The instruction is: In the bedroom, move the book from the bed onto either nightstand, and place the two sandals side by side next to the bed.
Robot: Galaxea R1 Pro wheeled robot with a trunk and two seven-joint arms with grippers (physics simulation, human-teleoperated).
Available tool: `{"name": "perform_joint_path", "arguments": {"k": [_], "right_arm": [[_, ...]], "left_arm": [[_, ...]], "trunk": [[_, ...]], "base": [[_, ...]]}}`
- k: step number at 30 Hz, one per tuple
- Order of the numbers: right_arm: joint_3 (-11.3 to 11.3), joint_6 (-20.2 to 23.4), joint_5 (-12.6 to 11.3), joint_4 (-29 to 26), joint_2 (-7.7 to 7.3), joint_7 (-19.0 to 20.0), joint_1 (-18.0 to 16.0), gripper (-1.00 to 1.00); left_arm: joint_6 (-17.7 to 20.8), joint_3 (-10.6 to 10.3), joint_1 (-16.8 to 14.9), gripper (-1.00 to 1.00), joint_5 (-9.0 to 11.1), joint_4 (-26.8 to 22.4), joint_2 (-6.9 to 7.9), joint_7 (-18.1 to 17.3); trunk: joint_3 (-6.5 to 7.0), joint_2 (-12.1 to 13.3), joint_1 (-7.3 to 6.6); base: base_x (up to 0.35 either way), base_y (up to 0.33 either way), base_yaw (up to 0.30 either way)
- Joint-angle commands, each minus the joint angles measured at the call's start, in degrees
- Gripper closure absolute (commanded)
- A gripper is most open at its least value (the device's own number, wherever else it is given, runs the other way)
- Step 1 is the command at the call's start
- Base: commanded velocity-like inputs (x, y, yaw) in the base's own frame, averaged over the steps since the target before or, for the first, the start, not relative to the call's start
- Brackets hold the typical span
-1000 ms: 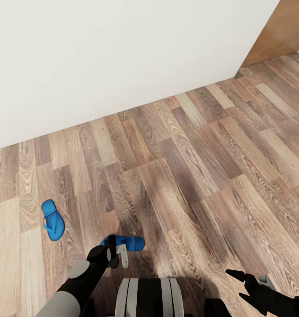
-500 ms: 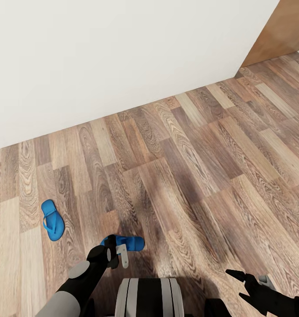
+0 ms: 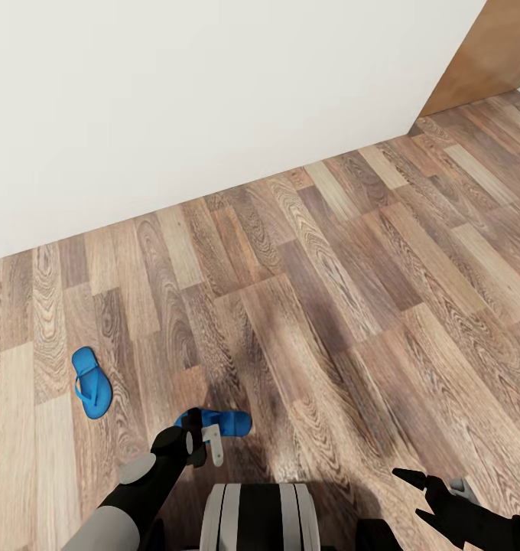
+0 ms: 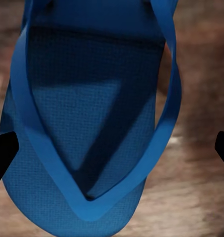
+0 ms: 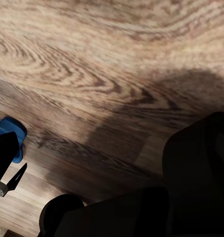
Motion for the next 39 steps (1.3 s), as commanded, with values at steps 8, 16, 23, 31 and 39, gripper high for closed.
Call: {"name": "perform_joint_path", "arguments": {"k": [8,16,23,31,39], "right_arm": [[-0.07,0.27,-0.01,-0.03,0.0,0.01,-0.02,-1.0],[-0.07,0.27,-0.01,-0.04,0.0,0.01,-0.02,-1.0],[-0.07,0.27,-0.01,-0.04,0.0,0.01,-0.02,-1.0],[-0.07,0.27,-0.01,-0.05,0.0,0.01,-0.02,-1.0],[-0.07,0.27,-0.01,-0.06,0.0,0.01,-0.02,-1.0]], "left_arm": [[0.26,-0.1,-0.01,-1.0,-0.27,-0.04,0.01,-0.31],[0.26,-0.1,-0.01,-1.0,-0.29,-0.03,0.03,-0.31],[0.26,-0.1,-0.01,-1.0,-0.26,-0.03,0.02,-0.31],[0.26,-0.1,-0.01,-1.0,-0.28,-0.03,0.02,-0.31],[0.26,-0.15,-0.01,-1.0,-0.28,-0.04,0.05,-0.31]], "trunk": [[-0.03,-0.01,-0.01],[-0.03,-0.01,-0.01],[-0.03,-0.01,-0.01],[-0.03,-0.01,-0.01],[-0.03,-0.01,-0.01]], "base": [[0.0,0.0,0.0],[-0.001,0.0,0.0],[-0.004,0.0,0.0],[0.001,0.0,0.0],[0.159,0.0,0.0]]}}
